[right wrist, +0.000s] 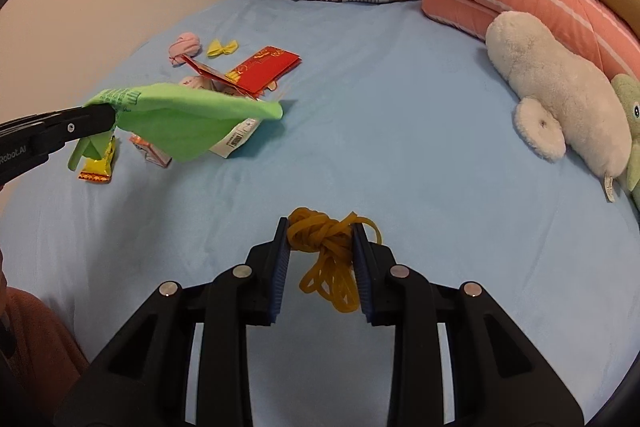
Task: Collect trash
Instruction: 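Carry the rubber band and green bag to the grey bin and open both grippers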
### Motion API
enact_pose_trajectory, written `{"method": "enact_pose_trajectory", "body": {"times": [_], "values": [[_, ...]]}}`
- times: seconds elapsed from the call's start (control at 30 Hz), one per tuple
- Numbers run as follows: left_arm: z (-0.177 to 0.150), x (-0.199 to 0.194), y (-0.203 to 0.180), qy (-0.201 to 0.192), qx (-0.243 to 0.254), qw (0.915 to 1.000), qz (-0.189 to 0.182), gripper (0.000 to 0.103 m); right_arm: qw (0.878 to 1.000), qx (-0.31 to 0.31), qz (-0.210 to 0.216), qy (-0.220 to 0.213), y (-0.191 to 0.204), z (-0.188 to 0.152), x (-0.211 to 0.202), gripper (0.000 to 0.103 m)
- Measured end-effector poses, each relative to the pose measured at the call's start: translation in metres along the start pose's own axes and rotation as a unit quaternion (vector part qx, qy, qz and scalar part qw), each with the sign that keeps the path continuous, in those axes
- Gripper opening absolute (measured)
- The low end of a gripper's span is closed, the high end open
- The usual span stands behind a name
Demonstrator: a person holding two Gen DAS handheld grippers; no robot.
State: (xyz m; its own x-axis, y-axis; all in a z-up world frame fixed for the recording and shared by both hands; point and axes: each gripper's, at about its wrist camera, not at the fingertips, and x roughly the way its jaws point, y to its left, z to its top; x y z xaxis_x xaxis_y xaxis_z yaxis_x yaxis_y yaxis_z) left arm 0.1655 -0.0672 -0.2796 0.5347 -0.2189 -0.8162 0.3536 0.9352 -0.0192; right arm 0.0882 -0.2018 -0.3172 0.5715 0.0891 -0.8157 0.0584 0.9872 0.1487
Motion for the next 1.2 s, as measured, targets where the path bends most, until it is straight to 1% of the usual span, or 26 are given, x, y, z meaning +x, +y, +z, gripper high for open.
{"method": "enact_pose_trajectory", "body": {"times": [0.1,0.2,0.37,0.6,0.73,0.83,0.97,1.07,1.2], "values": [[-0.01,-0.023,0.007,-0.007,-0.008,0.9999,0.006,0.004,1.0,-0.011,0.007,-0.01,0.012,-0.001,-0.017,0.028],[-0.019,-0.046,0.015,-0.015,-0.018,0.9997,0.011,0.004,1.0,-0.008,0.025,-0.014,0.022,-0.004,-0.033,0.028],[-0.032,-0.086,0.032,-0.035,-0.031,0.9986,0.025,0.004,0.998,-0.032,0.048,-0.028,0.05,-0.007,-0.064,0.028],[-0.052,-0.147,0.063,-0.068,-0.056,0.9947,0.054,0.004,0.992,-0.075,0.085,-0.058,0.103,0.001,-0.111,0.028],[-0.07,-0.179,0.087,-0.079,-0.075,0.9907,0.081,0.004,0.985,-0.112,0.109,-0.072,0.139,0.005,-0.134,0.028],[-0.089,-0.204,0.109,-0.083,-0.102,0.9859,0.104,0.004,0.978,-0.14,0.135,-0.077,0.171,0.009,-0.148,0.028],[-0.115,-0.24,0.14,-0.09,-0.138,0.976,0.142,0.004,0.965,-0.18,0.171,-0.08,0.218,0.011,-0.164,0.028],[-0.133,-0.27,0.158,-0.098,-0.161,0.9667,0.173,0.004,0.953,-0.214,0.198,-0.082,0.257,0.011,-0.176,0.028],[-0.157,-0.311,0.181,-0.107,-0.192,0.9512,0.217,0.004,0.932,-0.257,0.243,-0.079,0.309,0.008,-0.192,0.028]]}}
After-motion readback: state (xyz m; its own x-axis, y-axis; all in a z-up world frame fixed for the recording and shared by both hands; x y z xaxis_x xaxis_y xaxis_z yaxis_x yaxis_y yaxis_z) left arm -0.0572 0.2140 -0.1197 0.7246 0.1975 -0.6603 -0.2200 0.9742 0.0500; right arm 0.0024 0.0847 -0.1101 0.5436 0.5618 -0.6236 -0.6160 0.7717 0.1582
